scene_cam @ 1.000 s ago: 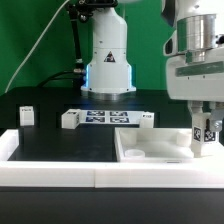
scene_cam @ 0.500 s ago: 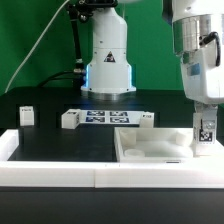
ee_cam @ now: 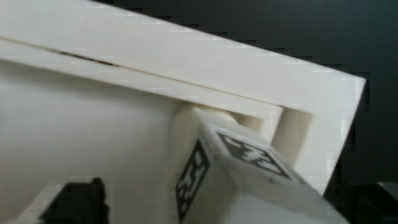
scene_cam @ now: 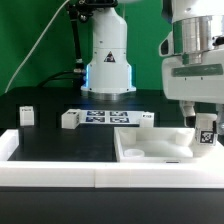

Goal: Assemble one leg

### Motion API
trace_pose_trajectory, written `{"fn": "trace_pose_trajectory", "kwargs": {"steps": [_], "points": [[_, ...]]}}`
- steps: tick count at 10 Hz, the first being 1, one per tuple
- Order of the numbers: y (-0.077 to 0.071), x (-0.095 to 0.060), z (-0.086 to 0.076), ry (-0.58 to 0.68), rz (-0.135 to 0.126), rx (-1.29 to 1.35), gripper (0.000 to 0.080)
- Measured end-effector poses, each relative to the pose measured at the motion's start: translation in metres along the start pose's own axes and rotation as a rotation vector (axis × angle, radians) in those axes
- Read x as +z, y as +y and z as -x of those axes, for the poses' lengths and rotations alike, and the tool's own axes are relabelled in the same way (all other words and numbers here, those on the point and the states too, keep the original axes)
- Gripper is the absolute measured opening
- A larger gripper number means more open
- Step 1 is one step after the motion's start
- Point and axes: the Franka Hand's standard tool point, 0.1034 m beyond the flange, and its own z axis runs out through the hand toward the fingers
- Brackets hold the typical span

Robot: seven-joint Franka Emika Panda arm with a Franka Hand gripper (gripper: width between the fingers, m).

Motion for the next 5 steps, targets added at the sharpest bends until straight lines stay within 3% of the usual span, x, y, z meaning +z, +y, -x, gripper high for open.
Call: {"fn": "trace_pose_trajectory", "kwargs": {"steps": [3,5], "points": [[-0.0041,-0.0042,-0.0031,-0.019,0.041,-0.391,0.0649],[-0.0068,-0.0059,0.0009,-0.024,0.093,-0.660,0.0649]]}}
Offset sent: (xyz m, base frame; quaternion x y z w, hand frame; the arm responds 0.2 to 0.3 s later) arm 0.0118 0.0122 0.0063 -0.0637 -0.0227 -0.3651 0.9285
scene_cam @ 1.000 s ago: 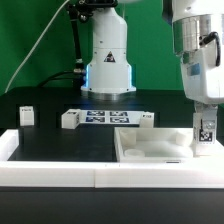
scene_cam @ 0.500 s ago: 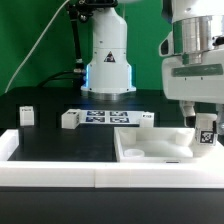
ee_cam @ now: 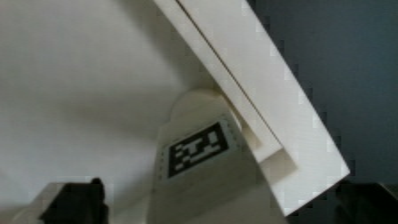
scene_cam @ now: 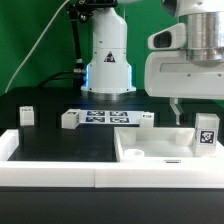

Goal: Assemble one leg

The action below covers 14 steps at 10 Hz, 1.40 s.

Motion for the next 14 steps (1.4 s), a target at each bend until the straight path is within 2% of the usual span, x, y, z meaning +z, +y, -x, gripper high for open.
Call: {"fn": "trace_pose_trajectory", "kwargs": {"steps": [3,5,6,7,8,9,11,13,14], "points": [[0.0065,0.0004,-0.0064,0.001,0.004,-0.235,0.0649],[0.0074,0.0011,-0.0068,0.007,0.003,-0.249,0.0649],[0.0075,0.0011,-0.0068,0.007,0.003,-0.246,0.0524],[0.0075,0.0011,-0.0068,0.007,0.003,-0.246,0.0524],[0.0074,0.0011,-0.0068,0.007,0.003,-0.245,0.0323],[0.0073,0.0011,-0.0067,0.007,0.002,-0.205,0.0291],[0.0075,0.0016,-0.0067,0.006,-0.001,-0.164,0.0291],[0.0075,0.0019,-0.0096,0.019,-0.016,0.067,0.0291],[0.0083,0.0020,-0.0109,0.026,-0.039,0.222,0.0291]]}}
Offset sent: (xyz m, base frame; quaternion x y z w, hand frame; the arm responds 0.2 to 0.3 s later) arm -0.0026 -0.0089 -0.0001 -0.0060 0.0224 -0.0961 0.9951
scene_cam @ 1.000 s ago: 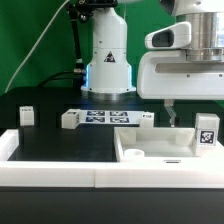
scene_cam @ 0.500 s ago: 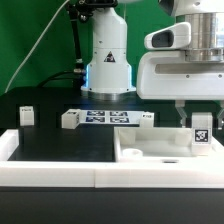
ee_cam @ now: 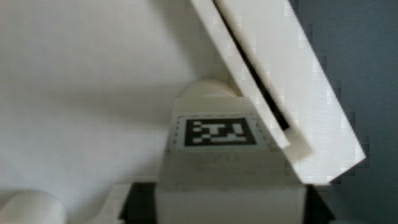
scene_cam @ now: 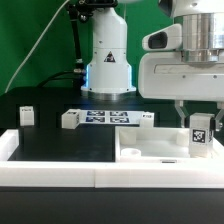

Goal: Assemble one leg

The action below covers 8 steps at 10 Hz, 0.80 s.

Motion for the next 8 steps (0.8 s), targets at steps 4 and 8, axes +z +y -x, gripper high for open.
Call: {"fn": "trace_pose_trajectory", "kwargs": {"steps": [4,8], "points": [[-0.0021,0.0004,0.0090,0.004,-0.005,0.502,0.0292],[-0.0032,0.0005,0.0095,0.020,-0.010,1.146,0.0294]]}}
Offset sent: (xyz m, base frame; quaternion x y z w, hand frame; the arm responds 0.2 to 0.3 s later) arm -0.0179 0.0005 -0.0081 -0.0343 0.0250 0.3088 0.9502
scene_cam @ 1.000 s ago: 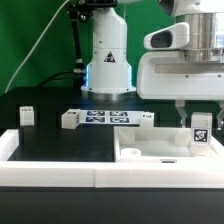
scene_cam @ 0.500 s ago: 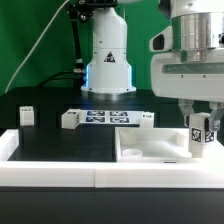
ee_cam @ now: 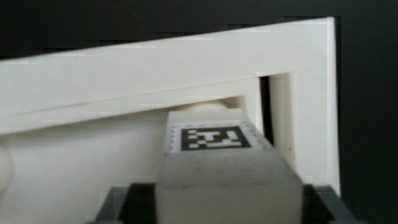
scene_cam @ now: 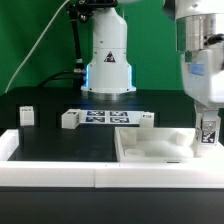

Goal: Assemble one leg

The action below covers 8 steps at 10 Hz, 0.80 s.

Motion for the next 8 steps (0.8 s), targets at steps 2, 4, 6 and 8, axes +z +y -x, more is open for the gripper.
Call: {"fn": "trace_pose_trajectory", "kwargs": {"steps": [2,4,6,8], "points": [[-0.0017,-0.0002,-0.0055,0.006,-0.004,0.067,0.0294],[-0.0013,0.0004,-0.0055,0.004,-0.004,0.065,0.0294],[-0.0010,0.0007,-0.0054,0.002,-0.003,0.053,0.0598],[-0.0009,0.0009,-0.0055,0.002,-0.002,0.049,0.0638]]}}
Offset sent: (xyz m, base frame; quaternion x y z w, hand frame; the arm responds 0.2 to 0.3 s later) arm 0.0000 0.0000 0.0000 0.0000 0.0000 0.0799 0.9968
